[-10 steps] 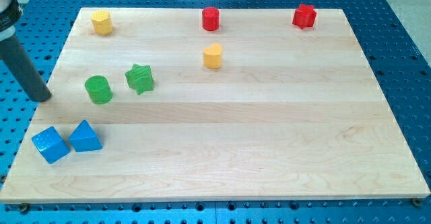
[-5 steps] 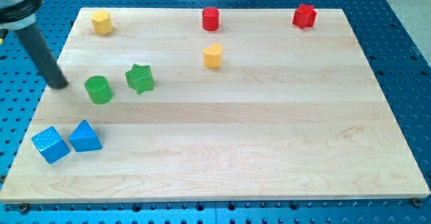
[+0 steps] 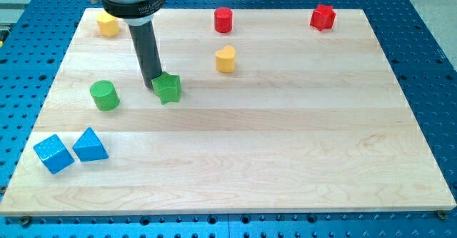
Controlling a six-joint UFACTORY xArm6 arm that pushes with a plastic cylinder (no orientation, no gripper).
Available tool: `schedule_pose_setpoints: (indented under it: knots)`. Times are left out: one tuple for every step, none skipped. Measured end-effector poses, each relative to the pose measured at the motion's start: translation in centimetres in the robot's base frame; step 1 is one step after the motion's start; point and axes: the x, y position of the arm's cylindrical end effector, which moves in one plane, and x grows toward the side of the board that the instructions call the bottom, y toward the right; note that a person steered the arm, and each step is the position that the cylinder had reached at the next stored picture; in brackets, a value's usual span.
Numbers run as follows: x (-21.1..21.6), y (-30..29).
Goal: Move the green star at the right center of the board
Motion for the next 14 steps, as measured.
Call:
schedule_pose_setpoints:
  knots:
    - [0.2,-2.0]
    - [2.4,-1.4]
    - [2.6,7.5]
    - [3.2,9.0]
    - [5.6,11.3]
    - [4.5,19.6]
    - [5.1,12.6]
    - [0.6,17.3]
    - [0.4,17.3]
    - [0.8,28.0]
    - [-1.3,26.5]
    - [-2.8,30.8]
    - [-3.4,32.7]
    - [-4.8,34.3]
